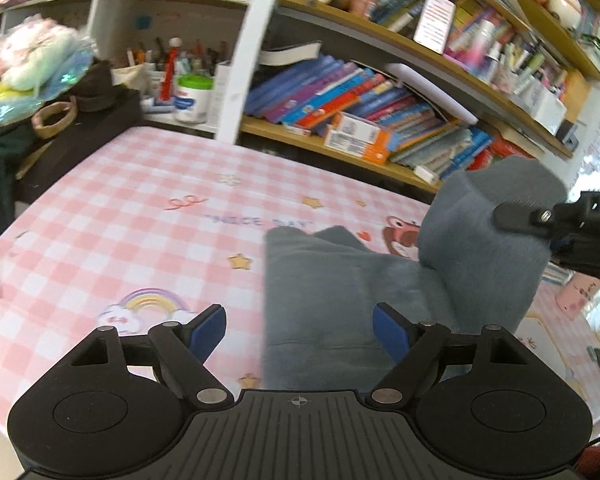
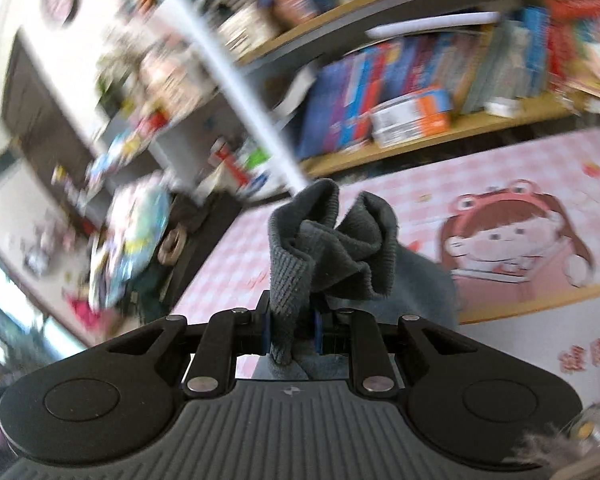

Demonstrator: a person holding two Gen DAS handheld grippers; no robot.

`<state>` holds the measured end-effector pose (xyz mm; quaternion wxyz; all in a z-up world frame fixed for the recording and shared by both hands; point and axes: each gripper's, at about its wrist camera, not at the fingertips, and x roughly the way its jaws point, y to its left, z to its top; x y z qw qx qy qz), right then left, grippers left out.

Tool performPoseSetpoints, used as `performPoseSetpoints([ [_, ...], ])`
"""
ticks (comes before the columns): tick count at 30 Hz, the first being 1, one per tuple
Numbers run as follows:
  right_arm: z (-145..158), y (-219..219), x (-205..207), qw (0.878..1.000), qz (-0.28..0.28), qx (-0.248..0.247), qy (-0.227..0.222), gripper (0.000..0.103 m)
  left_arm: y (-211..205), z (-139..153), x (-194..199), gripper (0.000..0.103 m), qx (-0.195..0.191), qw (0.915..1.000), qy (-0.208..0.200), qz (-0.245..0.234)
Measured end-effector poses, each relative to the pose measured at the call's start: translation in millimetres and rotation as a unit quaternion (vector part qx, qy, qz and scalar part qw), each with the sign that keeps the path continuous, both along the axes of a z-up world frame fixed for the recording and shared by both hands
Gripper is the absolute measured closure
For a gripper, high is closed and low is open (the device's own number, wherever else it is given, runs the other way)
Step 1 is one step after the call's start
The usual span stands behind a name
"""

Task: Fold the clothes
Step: 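Grasp the ribbed cuff end of the folded sweatshirt with the right gripper and lift, then grasp the ribbed hem with the left gripper while the right gripper holds the cuff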

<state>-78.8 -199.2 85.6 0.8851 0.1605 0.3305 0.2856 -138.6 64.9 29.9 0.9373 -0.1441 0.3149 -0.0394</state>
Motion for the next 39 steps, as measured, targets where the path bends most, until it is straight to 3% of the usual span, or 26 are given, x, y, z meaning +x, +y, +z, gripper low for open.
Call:
performPoseSetpoints([
  [6, -28.5, 58.8, 5.0, 0.994, 0.075, -0.079, 0.011, 0.083, 30.9, -4.9, -6.4, 0.021, -0.016, 0.9995, 0.004, 0.028],
  [9, -45.9, 76.0, 9.4, 0.989, 0.097, -0.104, 0.028, 0.078, 40.7, -5.7, -5.3, 0.021, -0.023, 0.999, 0.006, 0.037],
  [14, -57.2, 85.0, 8.8, 0.986, 0.118, -0.111, 0.05, 0.06, 44.2, -5.0, 2.2, 0.021, -0.025, 0.9992, 0.002, 0.03],
  [20, -42.7, 71.5, -3.2, 0.987, 0.134, -0.086, 0.024, 0.055, 35.6, 3.8, 14.8, 0.021, -0.032, 0.9988, -0.035, 0.008],
  [25, -26.4, 33.2, -6.9, 0.995, 0.089, -0.041, 0.0, 0.051, 18.6, 16.3, 27.1, 0.021, -0.037, 0.9958, -0.079, -0.027],
  [29, -34.3, -2.0, 3.4, 0.998, -0.006, -0.043, 0.034, 0.051, -8.3, 15.2, 40.8, 0.021, -0.02, 0.9941, -0.072, -0.079],
  [34, -59.0, -30.7, 17.9, 0.989, -0.093, -0.066, 0.098, 0.051, -44.0, 10.2, 53.4, 0.021, 0.049, 0.9891, -0.061, -0.125],
  [39, -77.3, -31.7, 23.9, 0.983, -0.096, -0.078, 0.132, 0.048, -54.9, 6.3, 57.0, 0.023, 0.098, 0.9871, -0.067, -0.107],
])
